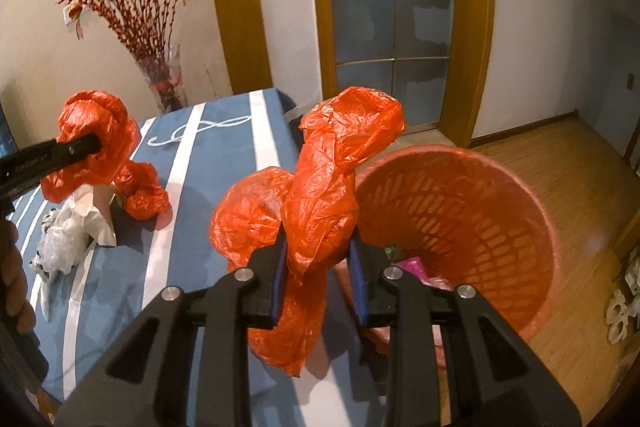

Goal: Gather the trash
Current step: 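Carry the red-orange bags toward the orange basket with both tools, then open both tools to drop the red-orange bags into the basket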

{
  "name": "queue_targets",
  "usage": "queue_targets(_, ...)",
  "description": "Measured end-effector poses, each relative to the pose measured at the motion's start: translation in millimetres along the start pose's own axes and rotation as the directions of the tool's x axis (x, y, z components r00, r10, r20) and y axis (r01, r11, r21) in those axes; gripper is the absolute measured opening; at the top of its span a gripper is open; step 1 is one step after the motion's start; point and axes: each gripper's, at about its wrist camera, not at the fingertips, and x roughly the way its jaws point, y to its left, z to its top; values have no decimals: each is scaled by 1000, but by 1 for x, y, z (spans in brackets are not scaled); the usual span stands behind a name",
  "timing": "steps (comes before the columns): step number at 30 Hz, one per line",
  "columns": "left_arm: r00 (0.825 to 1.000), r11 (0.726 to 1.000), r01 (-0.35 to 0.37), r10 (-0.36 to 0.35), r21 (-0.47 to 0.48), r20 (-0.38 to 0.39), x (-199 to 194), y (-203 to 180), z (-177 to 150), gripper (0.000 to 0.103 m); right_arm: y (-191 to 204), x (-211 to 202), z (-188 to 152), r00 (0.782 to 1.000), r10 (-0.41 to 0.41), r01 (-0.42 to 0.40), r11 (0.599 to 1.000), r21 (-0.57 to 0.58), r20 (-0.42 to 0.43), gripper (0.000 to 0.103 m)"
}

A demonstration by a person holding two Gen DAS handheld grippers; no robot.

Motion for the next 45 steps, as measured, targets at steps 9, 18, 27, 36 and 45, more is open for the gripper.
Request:
queue_targets(9, 995, 994, 94, -93, 58, -21, -6, -53, -16, 21, -40, -31, -1, 996, -77, 75, 996, 41, 50, 27)
queue_targets(18, 984, 980, 170, -164, 104, -71, 4, -98, -30, 21, -77, -45, -7, 982, -175, 170, 983, 75, 67, 27)
queue_targets(27, 969, 962, 234, -218, 138, -118, 17, -135, -44, 21, -112, -47, -13, 971, -233, 226, 967, 115, 55, 28)
queue_targets(36, 951, 943, 289, -263, 163, -166, 31, -163, -56, 21, -134, -36, -14, 970, -241, 233, 961, 152, 41, 28)
queue_targets(45, 937, 932, 321, -286, 169, -202, 49, -179, -63, 22, -145, -18, -10, 973, -232, 224, 958, 181, 21, 29)
